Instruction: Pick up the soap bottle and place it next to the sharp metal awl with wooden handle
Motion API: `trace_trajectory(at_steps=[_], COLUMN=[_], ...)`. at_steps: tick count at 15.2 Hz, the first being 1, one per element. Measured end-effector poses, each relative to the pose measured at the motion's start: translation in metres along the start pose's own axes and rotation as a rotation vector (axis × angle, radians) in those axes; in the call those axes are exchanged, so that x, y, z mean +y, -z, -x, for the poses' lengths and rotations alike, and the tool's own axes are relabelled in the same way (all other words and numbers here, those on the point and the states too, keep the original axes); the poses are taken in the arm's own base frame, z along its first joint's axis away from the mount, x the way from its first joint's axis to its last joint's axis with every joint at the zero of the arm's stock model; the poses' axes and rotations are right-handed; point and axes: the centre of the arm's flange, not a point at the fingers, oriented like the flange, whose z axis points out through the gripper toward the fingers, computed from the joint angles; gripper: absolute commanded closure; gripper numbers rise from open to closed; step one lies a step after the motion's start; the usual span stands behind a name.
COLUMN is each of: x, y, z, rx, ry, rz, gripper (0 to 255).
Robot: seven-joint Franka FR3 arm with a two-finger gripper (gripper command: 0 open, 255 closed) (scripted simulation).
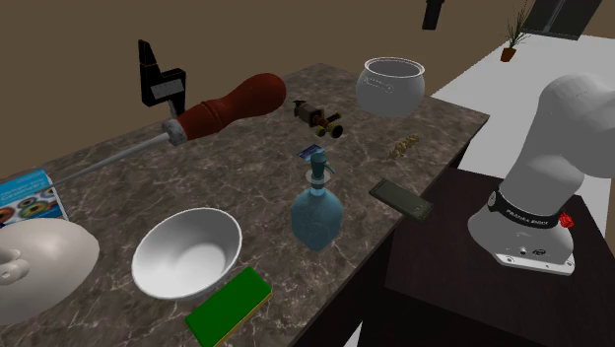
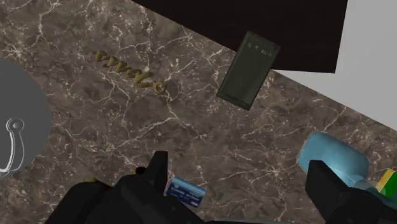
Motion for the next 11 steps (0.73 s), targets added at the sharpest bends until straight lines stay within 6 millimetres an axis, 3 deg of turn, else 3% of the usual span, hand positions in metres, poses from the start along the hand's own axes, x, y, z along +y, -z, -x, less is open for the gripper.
trace_trajectory(at_steps=[3, 11], x=[-0.011, -0.083], y=[-0.007, -0.065], z=[-0.006, -0.047], rx=[0.000, 0.000], ry=[0.002, 0.012], rz=[-0.005, -0.042], gripper=[0, 0])
